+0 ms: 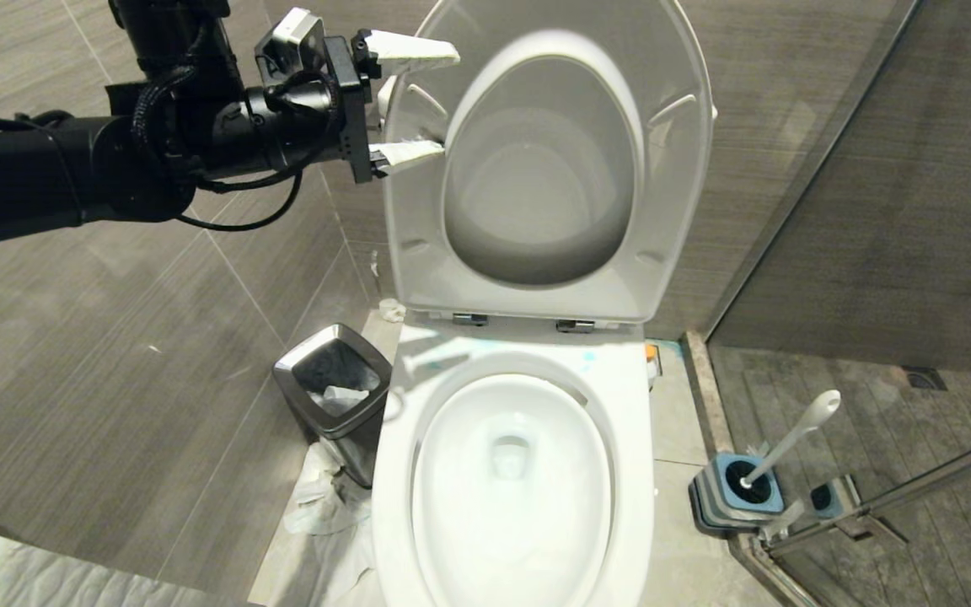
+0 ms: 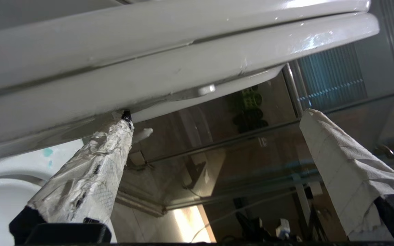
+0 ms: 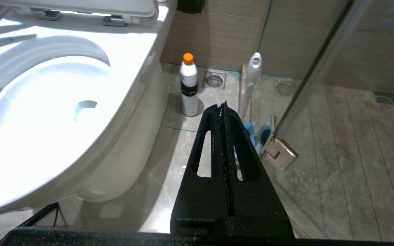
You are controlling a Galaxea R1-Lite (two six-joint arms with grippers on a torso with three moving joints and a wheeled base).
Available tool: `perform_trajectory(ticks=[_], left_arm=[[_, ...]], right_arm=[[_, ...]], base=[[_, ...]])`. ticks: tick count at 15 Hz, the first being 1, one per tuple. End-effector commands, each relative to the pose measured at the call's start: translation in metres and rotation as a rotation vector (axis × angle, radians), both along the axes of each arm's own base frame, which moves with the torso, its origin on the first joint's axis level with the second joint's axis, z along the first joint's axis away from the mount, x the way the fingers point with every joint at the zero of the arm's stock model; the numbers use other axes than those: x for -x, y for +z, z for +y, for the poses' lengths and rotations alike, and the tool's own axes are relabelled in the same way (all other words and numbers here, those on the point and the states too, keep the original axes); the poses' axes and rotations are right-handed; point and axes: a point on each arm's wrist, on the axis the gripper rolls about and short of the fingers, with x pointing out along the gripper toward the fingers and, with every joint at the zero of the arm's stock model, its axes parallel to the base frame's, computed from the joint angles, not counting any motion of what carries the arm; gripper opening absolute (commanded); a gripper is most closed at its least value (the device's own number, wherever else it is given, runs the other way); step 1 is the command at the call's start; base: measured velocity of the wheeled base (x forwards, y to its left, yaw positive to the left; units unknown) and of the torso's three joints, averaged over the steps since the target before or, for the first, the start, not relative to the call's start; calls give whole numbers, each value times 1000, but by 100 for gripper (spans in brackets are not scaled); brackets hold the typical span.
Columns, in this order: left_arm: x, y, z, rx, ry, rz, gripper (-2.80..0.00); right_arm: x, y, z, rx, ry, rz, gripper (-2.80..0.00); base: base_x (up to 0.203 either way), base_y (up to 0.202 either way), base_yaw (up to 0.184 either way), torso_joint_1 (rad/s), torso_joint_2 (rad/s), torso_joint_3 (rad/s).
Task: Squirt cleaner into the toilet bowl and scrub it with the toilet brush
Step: Use the left hand to lift the toilet lid slightly
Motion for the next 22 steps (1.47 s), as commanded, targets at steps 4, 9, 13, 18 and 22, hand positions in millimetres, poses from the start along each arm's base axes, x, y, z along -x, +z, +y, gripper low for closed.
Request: perform_trajectory(ticks=[4,9,13,18,22], left_arm=[[-6,-6,-9,19,89,7,0],[-2,-4,-24,57,201,-8,0],[-1,-4,-29,64,245,1,0],[-10,-15,-36,72,339,29,0],[-16,-20,-38,80,392,46,0]], right_arm=[[-2,-7,0,0,0,24,-280],[-2,-7,0,0,1,24,-280],[-2,-7,0,0,1,24,-280],[-2,-7,0,0,1,24,-280],[-2,-7,0,0,0,24,-280]], base=[[0,0,0,0,0,0],[0,0,0,0,0,0],[0,0,0,0,0,0],[0,0,0,0,0,0],[0,0,0,0,0,0]])
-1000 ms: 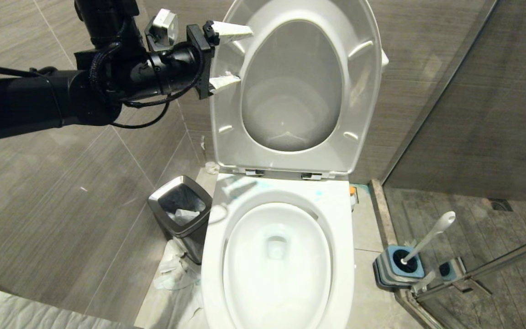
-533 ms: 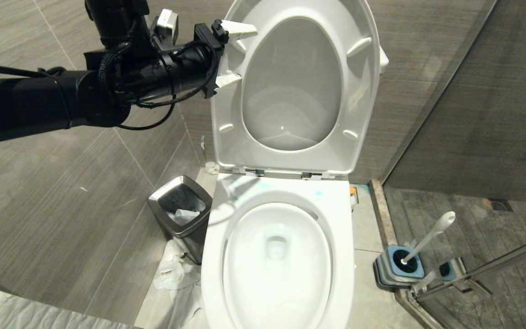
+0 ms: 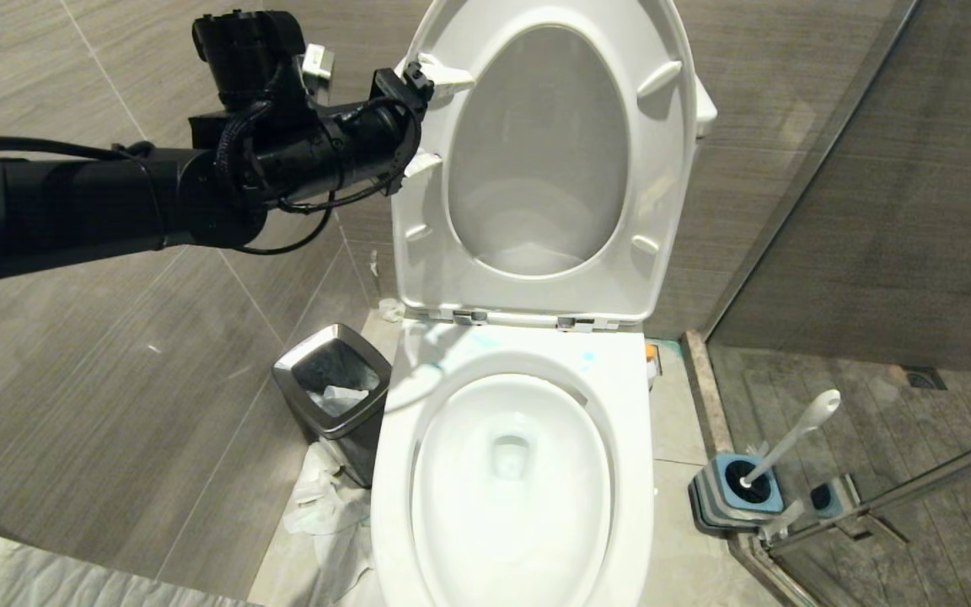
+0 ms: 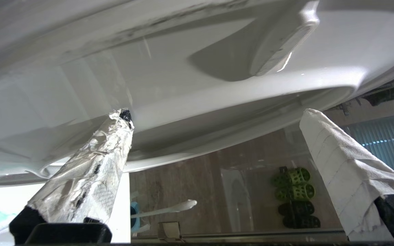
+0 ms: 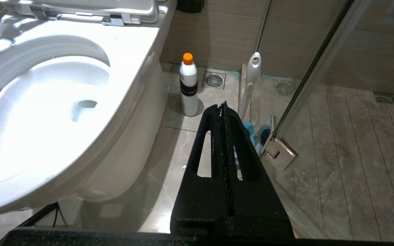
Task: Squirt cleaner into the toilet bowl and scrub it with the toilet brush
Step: Use the left hand to lift the toilet lid slightly
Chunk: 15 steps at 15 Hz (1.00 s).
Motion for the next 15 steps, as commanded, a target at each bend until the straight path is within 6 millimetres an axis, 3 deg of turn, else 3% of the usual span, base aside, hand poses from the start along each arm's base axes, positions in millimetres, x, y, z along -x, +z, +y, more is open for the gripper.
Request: perform_trajectory(ticks=[1,15], left_arm=[[-2,-2,-1,4,-1,3,0],[-9,-8,-13,146,-16,47,0]], right_arm=[[-2,-7,0,0,0,24,-280],[-2,-7,0,0,1,23,-280]], base=[[0,0,0,0,0,0],[0,0,0,0,0,0]])
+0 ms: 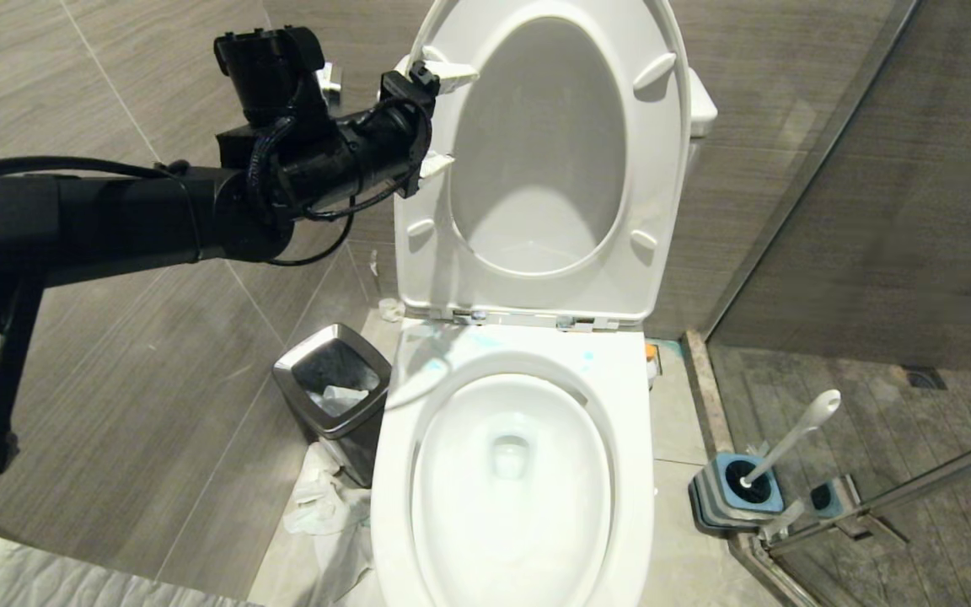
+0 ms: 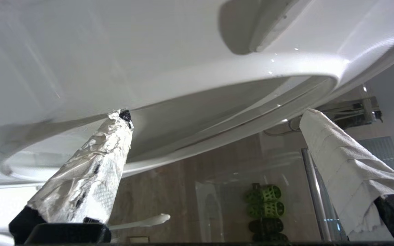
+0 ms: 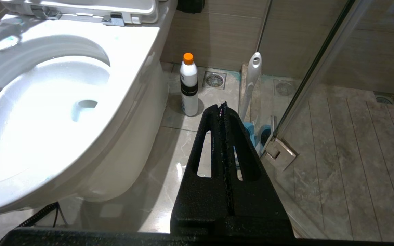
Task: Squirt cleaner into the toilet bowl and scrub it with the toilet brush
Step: Use the left hand to lift the toilet lid slightly, then pour in the cleaning agent
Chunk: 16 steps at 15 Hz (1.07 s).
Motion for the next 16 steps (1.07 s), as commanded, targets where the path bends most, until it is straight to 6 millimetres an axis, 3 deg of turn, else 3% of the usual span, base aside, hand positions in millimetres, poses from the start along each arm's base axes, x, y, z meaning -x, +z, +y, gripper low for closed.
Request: perform_trajectory(ticks=[1,4,7,12,16], left_arm=[[-2,-2,-1,12,-8,4,0],[3,5,1,23,-13,-5,0],[32,37,13,76,-78,-17,0],[108,83,29,73,-181,127,0],[183,94,52,-41,-213,332,0]], right_arm=[[-2,-7,0,0,0,24,-280],[-2,-7,0,0,1,24,-280],[-2,-7,0,0,0,24,-280],[-2,-7,0,0,1,23,-280],[-2,-7,0,0,0,24,-280]], base=[[0,0,0,0,0,0],[0,0,0,0,0,0],[0,0,0,0,0,0],[0,0,0,0,0,0],[0,0,0,0,0,0]])
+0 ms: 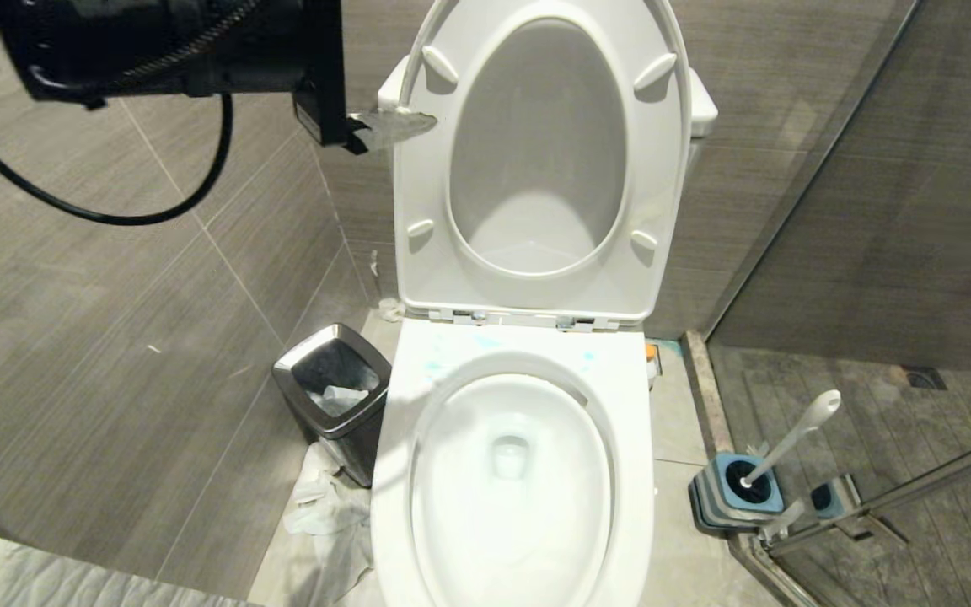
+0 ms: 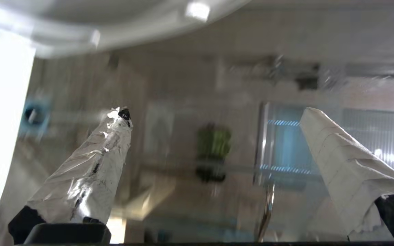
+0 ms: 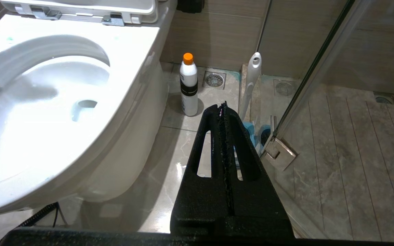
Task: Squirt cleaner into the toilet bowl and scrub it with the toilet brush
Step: Pour in the cleaning agent
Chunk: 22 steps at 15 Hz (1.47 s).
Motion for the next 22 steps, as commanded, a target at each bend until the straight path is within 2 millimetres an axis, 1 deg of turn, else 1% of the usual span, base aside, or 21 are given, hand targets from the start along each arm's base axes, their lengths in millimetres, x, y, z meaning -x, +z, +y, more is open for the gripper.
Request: perform_trajectory(ticks=[1,3,4,6,7,8,9,11,12,15,16,18,20,22], left_arm=[[53,12,26,-101,-18,10,0],[80,13,42,-227,-13,-75,0],[89,15,50,-272,21,-126,0],[86,16,65,-367,137,-211,0],[84,16,68,-418,160,-266,0],[80,17,69,-456,177,-331,0],[77,22,70,-456,202,-396,0],[73,32,69,-424,244,-529,0],[73,39,70,-416,275,-624,0],[74,44,75,-533,358,-836,0],[80,44,77,-574,371,-888,0],[102,40,89,-656,403,-965,0],[127,40,107,-709,480,-998,0],[144,32,118,-753,528,-997,0]], right_arm=[[-2,-7,0,0,0,23,-280],[-2,-7,0,0,0,24,-280],[-2,-7,0,0,0,24,-280],[-2,-7,0,0,0,23,-280],[-2,-7,0,0,1,23,-280],[-2,-7,0,0,0,24,-280],[-2,-7,0,0,0,24,-280],[-2,-7,0,0,0,24,-280],[-2,-7,0,0,0,24,-280],[-2,-7,0,0,1,24,-280],[-2,-7,0,0,0,24,-280],[-2,-7,0,0,0,24,-280],[-2,-7,0,0,1,23,-280],[-2,-7,0,0,1,23,-280]], base=[[0,0,0,0,0,0],[0,0,0,0,0,0],[0,0,0,0,0,0],[0,0,0,0,0,0],[0,0,0,0,0,0],[0,0,0,0,0,0],[0,0,0,0,0,0],[0,0,0,0,0,0],[0,0,0,0,0,0],[0,0,0,0,0,0],[0,0,0,0,0,0],[0,0,0,0,0,0],[0,0,0,0,0,0],[0,0,0,0,0,0]])
